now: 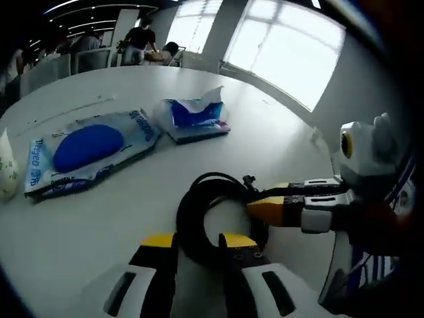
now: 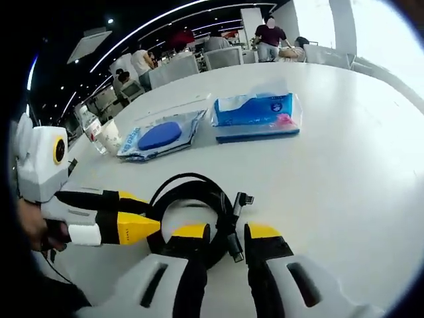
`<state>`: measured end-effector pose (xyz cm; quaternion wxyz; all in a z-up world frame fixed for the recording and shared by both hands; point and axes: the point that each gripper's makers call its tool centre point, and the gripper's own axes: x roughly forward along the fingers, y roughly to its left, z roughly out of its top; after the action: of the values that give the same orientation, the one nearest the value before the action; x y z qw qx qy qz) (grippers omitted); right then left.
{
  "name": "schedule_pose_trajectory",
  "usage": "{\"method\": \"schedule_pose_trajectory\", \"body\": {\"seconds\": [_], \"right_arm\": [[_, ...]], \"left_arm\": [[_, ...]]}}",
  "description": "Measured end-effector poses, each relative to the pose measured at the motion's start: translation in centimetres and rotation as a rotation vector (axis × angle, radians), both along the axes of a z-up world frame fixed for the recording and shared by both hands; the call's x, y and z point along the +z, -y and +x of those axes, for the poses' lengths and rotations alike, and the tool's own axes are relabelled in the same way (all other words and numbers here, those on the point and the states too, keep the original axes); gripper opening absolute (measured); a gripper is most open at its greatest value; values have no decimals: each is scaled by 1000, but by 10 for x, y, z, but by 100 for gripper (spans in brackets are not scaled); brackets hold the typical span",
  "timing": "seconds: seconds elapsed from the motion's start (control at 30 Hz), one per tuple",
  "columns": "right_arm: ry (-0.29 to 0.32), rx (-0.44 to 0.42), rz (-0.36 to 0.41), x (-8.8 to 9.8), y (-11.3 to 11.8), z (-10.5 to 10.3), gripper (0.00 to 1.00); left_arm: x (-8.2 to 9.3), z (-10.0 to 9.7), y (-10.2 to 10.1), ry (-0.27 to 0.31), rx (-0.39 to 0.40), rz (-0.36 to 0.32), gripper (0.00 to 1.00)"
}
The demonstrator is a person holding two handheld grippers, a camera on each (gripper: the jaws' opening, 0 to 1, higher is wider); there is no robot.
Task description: Arrange the tabletop items into an orderly group along one side of the table until the central work area is clear of visible clutter.
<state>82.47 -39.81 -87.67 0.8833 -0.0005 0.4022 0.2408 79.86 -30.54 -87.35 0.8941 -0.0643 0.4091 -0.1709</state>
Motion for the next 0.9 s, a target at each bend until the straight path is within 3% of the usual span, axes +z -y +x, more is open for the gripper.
{"method": "schedule_pose_trajectory", "body": {"seconds": [0.33, 0.5, 0.9], "right_arm": [[9, -5, 17, -1, -3, 0, 10], [-20, -50, 62, 0, -3, -3, 9], [-8, -97, 107, 17, 1, 2, 8]], "left_arm": [[-3, 2, -1, 14, 9, 24, 13], [-2, 2, -2, 7, 19, 21, 7], [20, 9, -2, 13, 47, -19, 2]]}}
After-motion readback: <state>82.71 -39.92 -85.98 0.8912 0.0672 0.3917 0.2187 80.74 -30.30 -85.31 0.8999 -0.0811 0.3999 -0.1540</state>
